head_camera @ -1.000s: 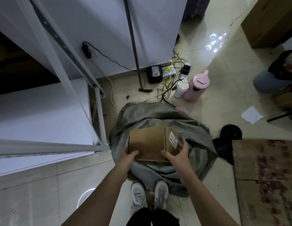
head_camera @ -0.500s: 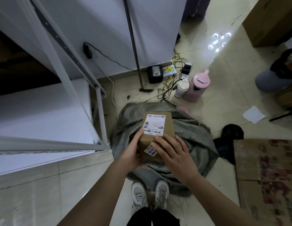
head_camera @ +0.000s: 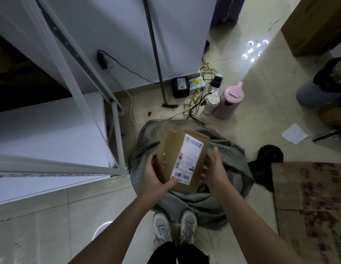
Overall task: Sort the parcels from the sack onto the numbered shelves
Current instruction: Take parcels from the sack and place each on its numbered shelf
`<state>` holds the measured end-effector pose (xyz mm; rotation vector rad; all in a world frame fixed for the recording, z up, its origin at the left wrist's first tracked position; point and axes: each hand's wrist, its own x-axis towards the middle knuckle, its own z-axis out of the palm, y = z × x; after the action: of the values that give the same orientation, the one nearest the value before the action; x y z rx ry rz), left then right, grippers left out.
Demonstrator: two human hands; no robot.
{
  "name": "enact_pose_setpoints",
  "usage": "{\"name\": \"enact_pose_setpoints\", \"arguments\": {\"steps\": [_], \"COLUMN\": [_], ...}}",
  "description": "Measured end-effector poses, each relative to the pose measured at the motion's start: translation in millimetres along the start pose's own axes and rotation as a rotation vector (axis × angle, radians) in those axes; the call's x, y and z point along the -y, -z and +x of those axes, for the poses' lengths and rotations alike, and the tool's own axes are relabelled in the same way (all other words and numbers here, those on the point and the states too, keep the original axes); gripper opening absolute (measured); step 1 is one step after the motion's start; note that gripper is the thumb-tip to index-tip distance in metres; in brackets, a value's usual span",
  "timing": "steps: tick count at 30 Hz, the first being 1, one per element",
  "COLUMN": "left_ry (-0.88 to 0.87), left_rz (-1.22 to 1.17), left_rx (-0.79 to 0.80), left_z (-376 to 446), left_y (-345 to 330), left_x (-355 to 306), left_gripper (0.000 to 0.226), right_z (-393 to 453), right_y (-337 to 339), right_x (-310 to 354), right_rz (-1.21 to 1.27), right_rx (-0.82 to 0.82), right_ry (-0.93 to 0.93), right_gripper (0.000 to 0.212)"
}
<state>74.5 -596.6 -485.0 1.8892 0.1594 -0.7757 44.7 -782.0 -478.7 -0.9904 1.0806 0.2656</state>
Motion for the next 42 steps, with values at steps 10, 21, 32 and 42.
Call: {"name": "enact_pose_setpoints", "arguments": {"steps": [10,21,32,42], "left_ry": [-0.250,-0.490,-0.142,0.577], "left_rz": [0.637,0.841,0.839,-0.669], "left_rx": [0.047,-0.046,-0.168,0.038], "left_z": [4.4,-3.0,-34.6,-105.5], "left_y": [10.9,34.0,39.9,73.4], "left_x": [18.3,26.3,25.4,31.1], "left_gripper": [0.133,0.129,0.099,0.058], "right_z": [-14.4,-30.3,-56.1,-98.3], "right_y": [15.6,18.9,-3.1,-57.8], "right_x": [8.4,10.7,-5.9,-91.6], "right_rz": [0.140,0.053,0.002,-0.060], "right_rx": [0.063,0.249,0.330,0.234], "right_ry": [0.044,-0.215,-0.279,-0.089], "right_gripper": [0.057,0.069,0.056,0.056]}}
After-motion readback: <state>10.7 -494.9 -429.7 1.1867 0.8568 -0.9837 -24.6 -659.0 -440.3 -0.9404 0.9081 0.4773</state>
